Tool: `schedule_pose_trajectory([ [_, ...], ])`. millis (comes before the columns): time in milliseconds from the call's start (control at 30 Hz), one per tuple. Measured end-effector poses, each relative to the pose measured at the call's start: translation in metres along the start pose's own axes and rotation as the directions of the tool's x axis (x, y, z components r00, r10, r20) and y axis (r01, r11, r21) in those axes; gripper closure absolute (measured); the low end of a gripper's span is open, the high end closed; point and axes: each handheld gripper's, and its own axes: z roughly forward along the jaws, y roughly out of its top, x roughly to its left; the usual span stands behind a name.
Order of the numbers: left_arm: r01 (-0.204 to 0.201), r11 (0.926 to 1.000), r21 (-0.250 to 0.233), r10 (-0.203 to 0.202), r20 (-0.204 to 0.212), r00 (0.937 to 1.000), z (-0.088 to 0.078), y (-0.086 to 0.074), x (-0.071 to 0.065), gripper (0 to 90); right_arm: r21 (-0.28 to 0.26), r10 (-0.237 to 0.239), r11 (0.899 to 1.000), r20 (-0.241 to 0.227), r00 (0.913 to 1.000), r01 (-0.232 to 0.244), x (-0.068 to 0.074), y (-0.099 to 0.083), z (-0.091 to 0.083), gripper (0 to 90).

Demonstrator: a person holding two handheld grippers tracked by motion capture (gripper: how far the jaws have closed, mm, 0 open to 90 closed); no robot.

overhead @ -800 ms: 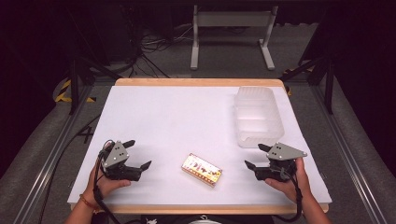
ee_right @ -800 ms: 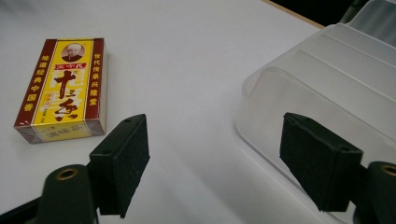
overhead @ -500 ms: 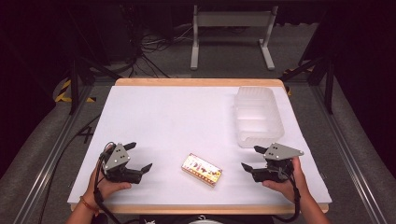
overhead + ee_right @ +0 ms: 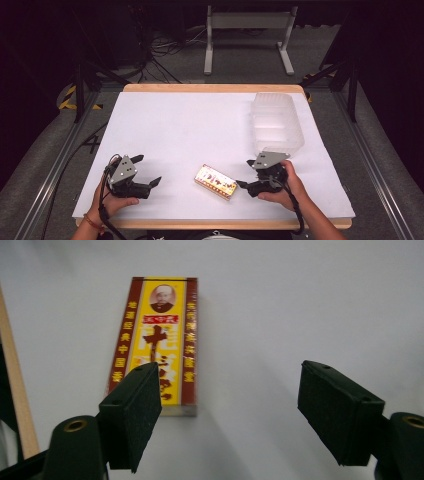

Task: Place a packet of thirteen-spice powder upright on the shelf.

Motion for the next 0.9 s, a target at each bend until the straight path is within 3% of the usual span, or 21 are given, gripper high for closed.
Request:
schedule_pose_trajectory([
  [300,-0.001,1.0000,0.009,0.000,0.014,0.9999,0.003,-0.001,0.001,7.6,0.119,-0.072,0.989,-0.098,0.9926,0.083,0.021,0.044,0.042,25.0],
  [433,-0.001,1.0000,0.003,0.001,0.017,0.9999,0.002,-0.001,0.000,7.6,0.203,-0.063,0.975,-0.113,0.9916,0.085,0.027,0.063,0.063,23.4],
  [667,-0.001,1.0000,0.006,0.001,0.023,0.9997,0.003,-0.001,0.001,7.6,0.274,-0.029,0.960,-0.121,0.9922,0.062,0.026,0.074,0.085,22.3],
  [900,-0.007,0.9999,0.013,0.006,0.028,0.9996,0.004,-0.001,0.000,7.5,0.356,0.011,0.934,-0.132,0.9912,0.037,0.024,0.083,0.113,21.2],
])
